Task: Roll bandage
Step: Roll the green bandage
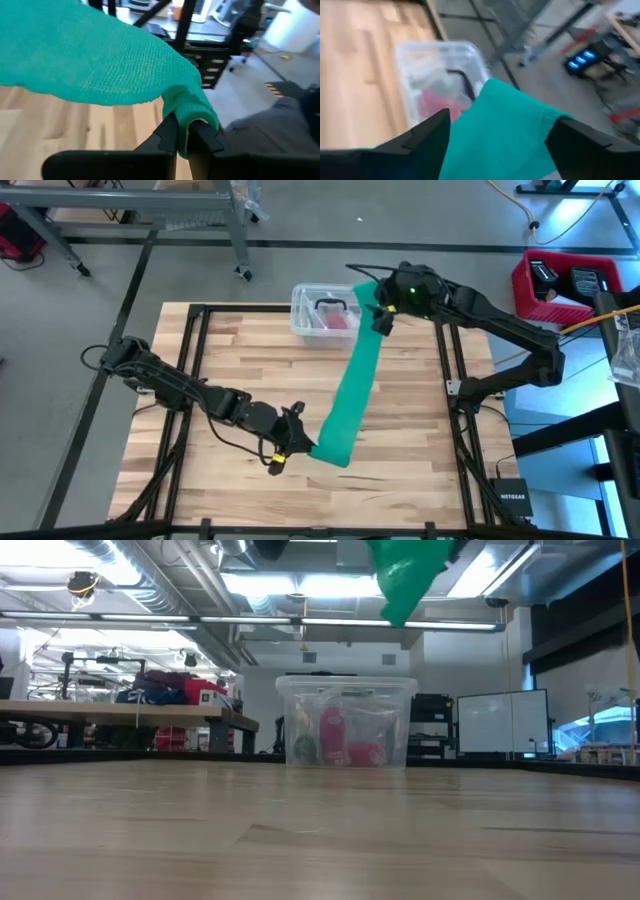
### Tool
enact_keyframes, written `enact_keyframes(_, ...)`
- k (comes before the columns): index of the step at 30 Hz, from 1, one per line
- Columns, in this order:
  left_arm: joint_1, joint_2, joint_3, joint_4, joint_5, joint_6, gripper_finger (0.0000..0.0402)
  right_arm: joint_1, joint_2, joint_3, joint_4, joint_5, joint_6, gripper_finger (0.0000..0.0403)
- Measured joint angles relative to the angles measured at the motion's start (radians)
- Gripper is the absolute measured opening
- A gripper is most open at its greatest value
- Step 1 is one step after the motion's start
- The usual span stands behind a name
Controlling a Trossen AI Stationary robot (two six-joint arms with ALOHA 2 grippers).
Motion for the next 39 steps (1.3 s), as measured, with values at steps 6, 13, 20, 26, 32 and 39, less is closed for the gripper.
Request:
enact_keyframes(6, 0.005, 0.0, 0.0, -0.052, 0.126, -0.093, 0.0017, 0.002, 0.029, 0.0, -0.145, -0.181, 0.058, 0.0304)
enact_keyframes(13, 0.023, 0.0, 0.0, -0.171, 0.122, -0.162, 0.0017, 0.002, 0.023, -0.001, -0.366, -0.233, 0.083, 0.0304)
enact_keyframes(20, 0.053, -0.046, 0.0, -0.088, 0.177, -0.093, 0.0017, 0.0, -0.035, -0.001, -0.411, -0.405, 0.131, 0.0303)
enact_keyframes(26, 0.118, -0.165, 0.0, -0.011, 0.126, 0.005, 0.0017, 0.021, -0.154, -0.083, -0.318, -0.601, 0.139, 0.0303)
enact_keyframes(32, 0.203, -0.276, 0.001, 0.093, 0.063, 0.108, 0.0017, 0.132, -0.334, -0.331, 0.075, -0.533, 0.177, 0.0303)
enact_keyframes(39, 0.275, -0.315, 0.001, 0.101, 0.035, 0.145, 0.0017, 0.269, -0.367, -0.561, 0.677, -0.479, 0.334, 0.0303)
